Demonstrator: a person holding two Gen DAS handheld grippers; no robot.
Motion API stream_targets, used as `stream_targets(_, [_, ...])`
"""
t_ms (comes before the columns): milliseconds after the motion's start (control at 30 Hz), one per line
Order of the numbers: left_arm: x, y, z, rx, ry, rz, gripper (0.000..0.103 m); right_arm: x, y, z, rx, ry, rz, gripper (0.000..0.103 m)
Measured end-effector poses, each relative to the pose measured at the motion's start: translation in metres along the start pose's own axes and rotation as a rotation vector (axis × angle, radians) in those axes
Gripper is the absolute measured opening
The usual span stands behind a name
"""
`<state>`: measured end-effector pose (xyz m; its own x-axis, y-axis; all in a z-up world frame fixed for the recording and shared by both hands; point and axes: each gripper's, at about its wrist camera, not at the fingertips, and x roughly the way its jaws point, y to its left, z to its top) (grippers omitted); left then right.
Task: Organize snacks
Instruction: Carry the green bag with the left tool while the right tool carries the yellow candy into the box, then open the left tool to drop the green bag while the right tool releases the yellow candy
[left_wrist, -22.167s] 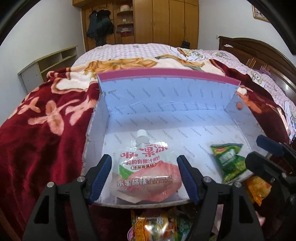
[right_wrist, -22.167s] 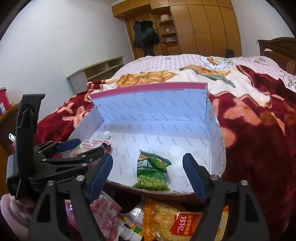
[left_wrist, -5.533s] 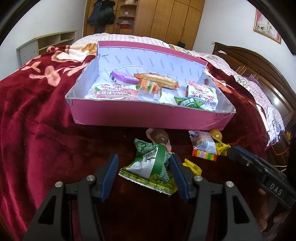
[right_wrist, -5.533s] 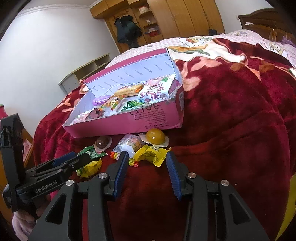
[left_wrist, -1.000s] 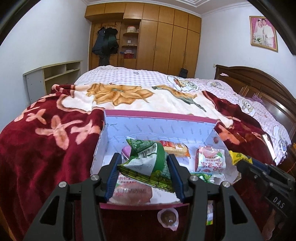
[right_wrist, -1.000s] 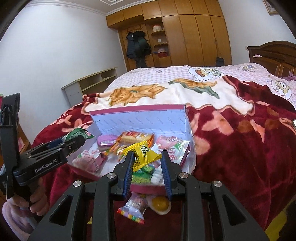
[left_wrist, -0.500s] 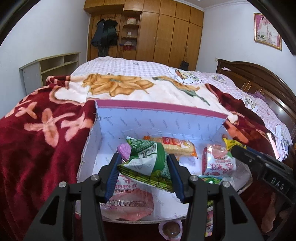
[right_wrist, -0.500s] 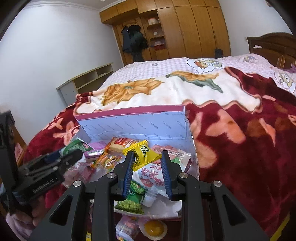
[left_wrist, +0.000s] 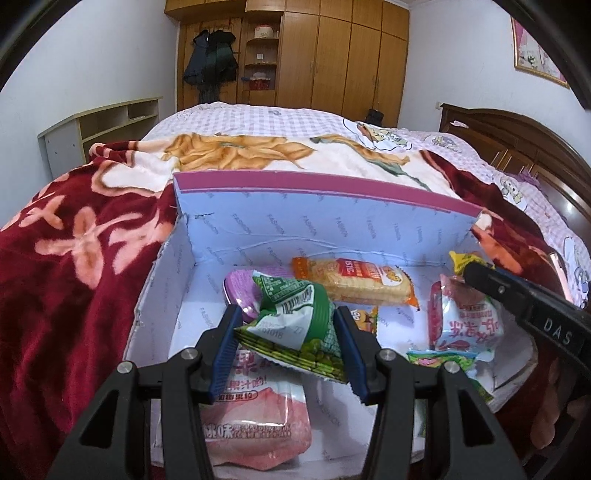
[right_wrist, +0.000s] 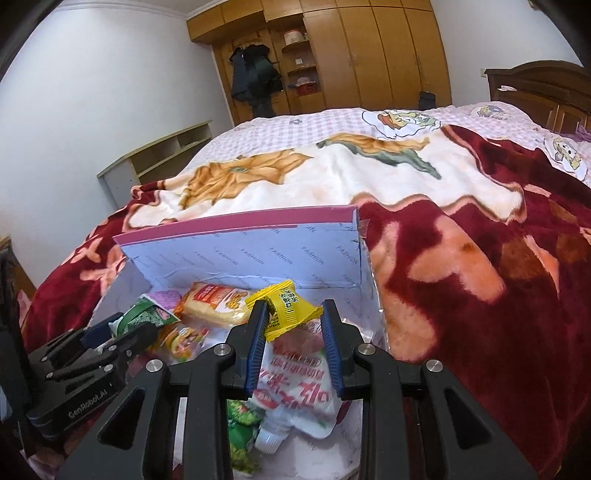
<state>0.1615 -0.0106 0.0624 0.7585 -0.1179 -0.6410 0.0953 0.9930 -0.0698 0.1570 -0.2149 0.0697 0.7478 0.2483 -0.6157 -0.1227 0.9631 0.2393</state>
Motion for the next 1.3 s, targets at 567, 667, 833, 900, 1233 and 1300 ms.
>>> stream_targets(567, [0.009,0.008,-0.002,-0.024,0.018,-0.009,0.054,0.016,-0.003,-0.003,0.001,-0.007,-0.031,0.03])
stream_targets(667, [0.009,0.007,-0.003,-0.023,0.018,-0.008,0.054,0.018,-0.002,-0.004,-0.005,-0.002,-0.038,0.03])
stream_targets(833, [0.009,0.007,-0.002,-0.021,0.018,-0.005,0.054,0.018,-0.001,-0.004,-0.006,-0.003,-0.04,0.03])
stream_targets(900, [0.01,0.008,-0.002,-0.02,0.019,-0.005,0.054,0.018,-0.002,-0.004,-0.006,-0.004,-0.04,0.03])
stream_targets(1233, [0.009,0.005,-0.003,-0.005,0.017,0.002,0.063,0.017,-0.001,-0.005,-0.006,-0.012,-0.03,0.039])
stream_targets(1300, [0.008,0.004,-0.003,0.003,0.014,0.004,0.068,0.015,0.001,-0.006,-0.019,-0.017,-0.021,0.047])
